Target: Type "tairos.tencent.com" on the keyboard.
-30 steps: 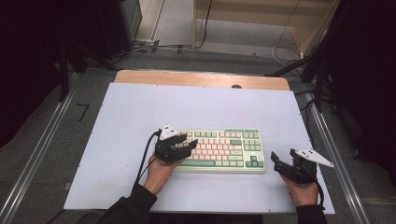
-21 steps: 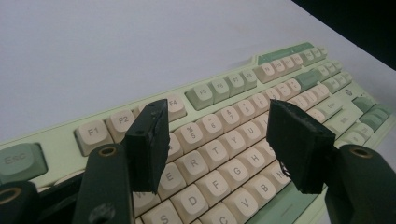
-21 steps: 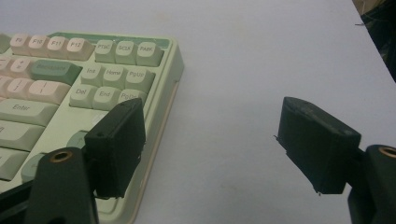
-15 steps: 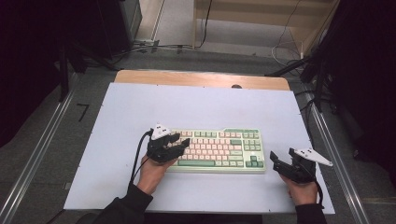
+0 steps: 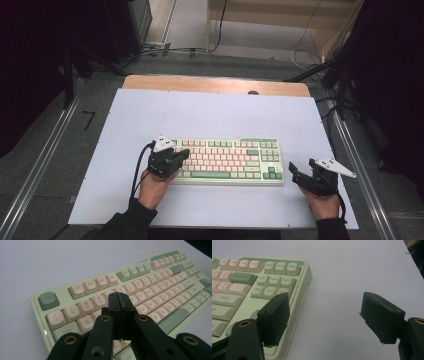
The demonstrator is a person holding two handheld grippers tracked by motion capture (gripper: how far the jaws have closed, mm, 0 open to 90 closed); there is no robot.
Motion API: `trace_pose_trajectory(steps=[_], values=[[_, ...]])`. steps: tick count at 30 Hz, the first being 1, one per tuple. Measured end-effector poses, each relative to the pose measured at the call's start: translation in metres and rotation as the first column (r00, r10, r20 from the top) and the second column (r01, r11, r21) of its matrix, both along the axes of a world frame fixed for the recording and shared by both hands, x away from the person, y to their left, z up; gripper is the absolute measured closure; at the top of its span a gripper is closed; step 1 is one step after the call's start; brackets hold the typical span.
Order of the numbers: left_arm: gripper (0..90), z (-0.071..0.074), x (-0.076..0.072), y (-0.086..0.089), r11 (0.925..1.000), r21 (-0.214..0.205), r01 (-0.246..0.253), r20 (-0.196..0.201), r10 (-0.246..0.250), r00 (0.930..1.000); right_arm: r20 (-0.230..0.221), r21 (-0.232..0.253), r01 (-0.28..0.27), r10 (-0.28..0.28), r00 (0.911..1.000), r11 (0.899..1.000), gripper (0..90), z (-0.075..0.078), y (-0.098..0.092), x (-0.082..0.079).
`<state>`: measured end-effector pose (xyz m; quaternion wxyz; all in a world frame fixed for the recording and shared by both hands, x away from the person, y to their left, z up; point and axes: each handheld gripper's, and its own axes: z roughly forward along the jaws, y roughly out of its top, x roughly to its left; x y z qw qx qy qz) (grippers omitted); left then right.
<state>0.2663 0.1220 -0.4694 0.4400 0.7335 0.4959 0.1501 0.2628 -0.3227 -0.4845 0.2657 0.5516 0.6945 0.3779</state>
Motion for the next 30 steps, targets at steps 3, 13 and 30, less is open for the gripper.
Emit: trace_pose_trajectory(steps=[3, 13, 30], values=[[90.0, -0.004, -0.001, 0.006, 0.9999, 0.007, -0.013, -0.013, 0.013, 0.9998, 0.000, 0.002, 0.000, 0.000, 1.0000, 1.000, 21.7, 0.000, 0.000, 0.000], [88.0, -0.014, -0.001, 0.010, 0.9986, 0.046, -0.027, -0.041, 0.029, 0.9987, 0.000, 0.001, -0.008, 0.008, 1.0000, 1.000, 21.7, 0.000, 0.001, 0.000], [78.2, -0.016, -0.002, 0.010, 1.0000, 0.007, -0.007, -0.037, 0.007, 0.9993, 0.003, 0.006, -0.010, 0.010, 0.9999, 1.000, 21.7, 0.001, 0.002, 0.000]])
